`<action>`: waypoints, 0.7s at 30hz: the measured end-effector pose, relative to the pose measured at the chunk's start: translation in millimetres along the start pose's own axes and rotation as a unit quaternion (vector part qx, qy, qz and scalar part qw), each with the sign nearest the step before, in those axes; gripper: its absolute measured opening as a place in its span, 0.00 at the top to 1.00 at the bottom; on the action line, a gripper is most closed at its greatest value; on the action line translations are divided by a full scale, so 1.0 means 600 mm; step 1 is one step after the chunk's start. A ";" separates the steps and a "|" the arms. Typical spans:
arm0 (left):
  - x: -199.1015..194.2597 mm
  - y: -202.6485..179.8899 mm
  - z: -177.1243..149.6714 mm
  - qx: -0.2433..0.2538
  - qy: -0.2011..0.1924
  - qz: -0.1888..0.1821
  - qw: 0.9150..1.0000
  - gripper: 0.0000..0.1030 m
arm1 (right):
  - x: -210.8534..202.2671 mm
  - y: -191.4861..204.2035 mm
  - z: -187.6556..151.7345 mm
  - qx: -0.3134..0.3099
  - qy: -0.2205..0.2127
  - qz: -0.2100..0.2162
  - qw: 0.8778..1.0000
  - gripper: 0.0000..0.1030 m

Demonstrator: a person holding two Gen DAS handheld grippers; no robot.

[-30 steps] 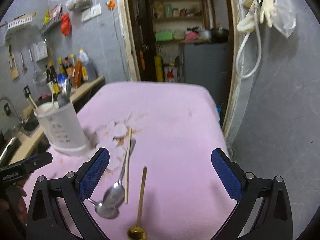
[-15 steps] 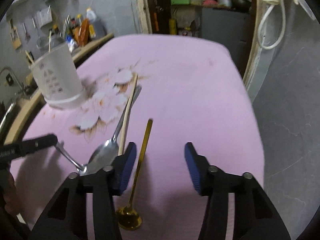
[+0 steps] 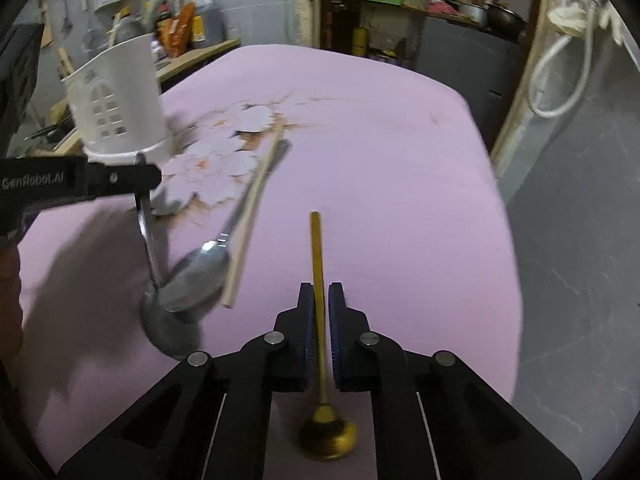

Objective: Organize utensils
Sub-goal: 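Grasp a metal knife with the left gripper while the right gripper grasps a gold spoon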

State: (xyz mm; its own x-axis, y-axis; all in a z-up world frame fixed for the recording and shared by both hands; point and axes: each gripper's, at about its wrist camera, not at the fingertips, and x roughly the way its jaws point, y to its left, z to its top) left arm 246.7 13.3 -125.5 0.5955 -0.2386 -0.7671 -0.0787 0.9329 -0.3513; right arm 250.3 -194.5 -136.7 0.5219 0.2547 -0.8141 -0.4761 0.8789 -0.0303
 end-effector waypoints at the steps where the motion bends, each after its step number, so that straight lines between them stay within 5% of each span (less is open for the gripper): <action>1: 0.007 -0.008 0.004 0.013 0.004 -0.003 1.000 0.94 | -0.003 -0.009 -0.002 0.005 -0.001 -0.008 1.000 0.96; 11: 0.065 -0.003 0.026 0.038 0.065 -0.013 0.997 0.93 | 0.002 -0.032 0.002 0.040 0.000 0.007 0.999 0.94; 21: 0.066 0.015 0.025 0.007 0.105 -0.036 0.994 0.92 | 0.039 -0.019 0.040 -0.022 0.032 0.046 0.998 0.92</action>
State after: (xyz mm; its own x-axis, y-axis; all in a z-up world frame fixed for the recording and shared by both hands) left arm 281.4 16.5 -151.1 0.4191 -0.3548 -0.8358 -0.0302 0.9146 -0.4033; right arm 284.9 -188.9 -141.2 0.4285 0.3053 -0.8504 -0.5518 0.8337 0.0213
